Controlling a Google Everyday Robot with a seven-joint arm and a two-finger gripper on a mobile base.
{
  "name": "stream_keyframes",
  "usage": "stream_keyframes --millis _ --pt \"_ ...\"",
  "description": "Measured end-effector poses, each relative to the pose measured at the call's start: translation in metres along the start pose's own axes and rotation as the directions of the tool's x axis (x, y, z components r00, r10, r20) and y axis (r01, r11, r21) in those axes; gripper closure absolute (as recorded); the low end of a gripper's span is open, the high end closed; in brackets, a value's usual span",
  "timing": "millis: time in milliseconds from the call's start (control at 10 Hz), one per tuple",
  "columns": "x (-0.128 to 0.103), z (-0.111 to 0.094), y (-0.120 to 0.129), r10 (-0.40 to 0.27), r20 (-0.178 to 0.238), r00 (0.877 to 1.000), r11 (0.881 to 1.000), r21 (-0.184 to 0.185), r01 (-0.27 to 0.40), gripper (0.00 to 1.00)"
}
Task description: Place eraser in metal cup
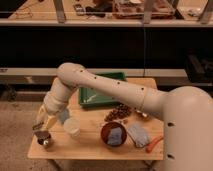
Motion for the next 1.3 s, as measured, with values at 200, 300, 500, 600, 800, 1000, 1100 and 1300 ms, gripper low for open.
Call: stream_keyframes --millis 200,300,500,600,800,1000,1100,1300 --pt "0.007 0.010 -0.006 0.021 -0.012 1.000 1.000 0.002 -0.021 1.00" --pt "0.008 0.014 -0.007 0.023 -0.018 1.000 1.000 -0.001 -0.023 1.00" --pt "0.009 0.021 -0.009 0.029 -0.028 0.999 1.000 -0.005 -0.029 1.00" --pt "0.010 0.024 -0.009 0.032 -0.032 0.999 0.999 -0.009 -0.032 1.00" --pt "0.012 0.032 -0.006 0.031 -0.043 0.999 0.999 -0.018 -0.032 1.00" --pt "0.013 0.040 -0.002 0.028 -0.052 0.998 0.999 -0.024 -0.030 1.00" --pt "0.012 0.047 -0.001 0.022 -0.057 0.998 0.999 -0.032 -0.024 1.00" --pt "0.011 0.054 -0.001 0.017 -0.066 0.998 0.999 -0.035 -0.020 1.00"
